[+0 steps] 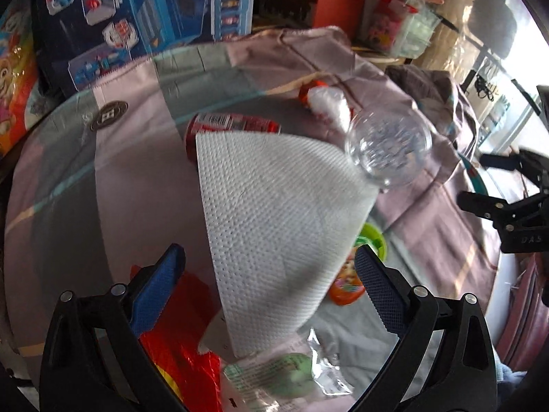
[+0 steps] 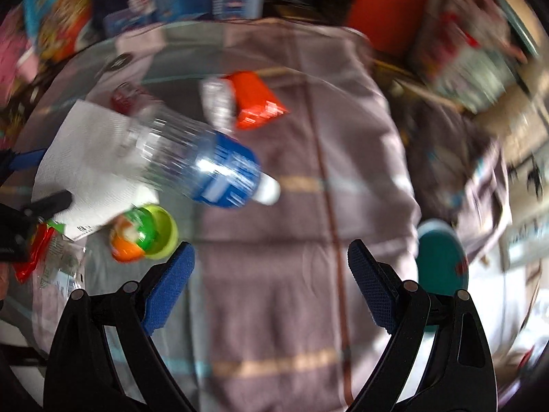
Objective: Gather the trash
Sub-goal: 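Move both tools back over the table toward the paper towel and bottle, then grasp the white paper towel with the left tool while the right tool grasps the water bottle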
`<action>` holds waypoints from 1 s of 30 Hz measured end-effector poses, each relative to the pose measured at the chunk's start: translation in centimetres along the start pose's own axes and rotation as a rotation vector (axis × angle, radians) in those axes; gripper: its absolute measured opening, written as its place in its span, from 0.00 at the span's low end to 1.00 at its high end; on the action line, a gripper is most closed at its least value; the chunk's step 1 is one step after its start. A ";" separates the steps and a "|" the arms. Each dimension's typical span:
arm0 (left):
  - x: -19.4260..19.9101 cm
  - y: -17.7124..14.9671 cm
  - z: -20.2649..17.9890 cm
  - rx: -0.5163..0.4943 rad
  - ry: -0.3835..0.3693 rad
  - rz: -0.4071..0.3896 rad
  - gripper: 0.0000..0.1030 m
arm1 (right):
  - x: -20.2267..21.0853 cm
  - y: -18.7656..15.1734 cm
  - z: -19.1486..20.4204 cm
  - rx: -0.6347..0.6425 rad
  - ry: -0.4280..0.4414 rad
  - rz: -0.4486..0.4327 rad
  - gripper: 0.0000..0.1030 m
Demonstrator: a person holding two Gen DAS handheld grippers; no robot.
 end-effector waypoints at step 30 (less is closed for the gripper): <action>0.0 1.0 -4.0 -0.161 -0.024 -0.030 0.36 | -3.5 3.0 0.2 -0.007 0.154 0.045 0.17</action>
Point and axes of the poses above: each gripper's, at about its wrist camera, not at the fingertips, and x roughly against the way its jaws point, z to its left, y to its top, the point moved 4 cm from there along -x, roughly the way its jaws point, and after that the axes turned 7 degrees about -x, right-handed, at the moved point
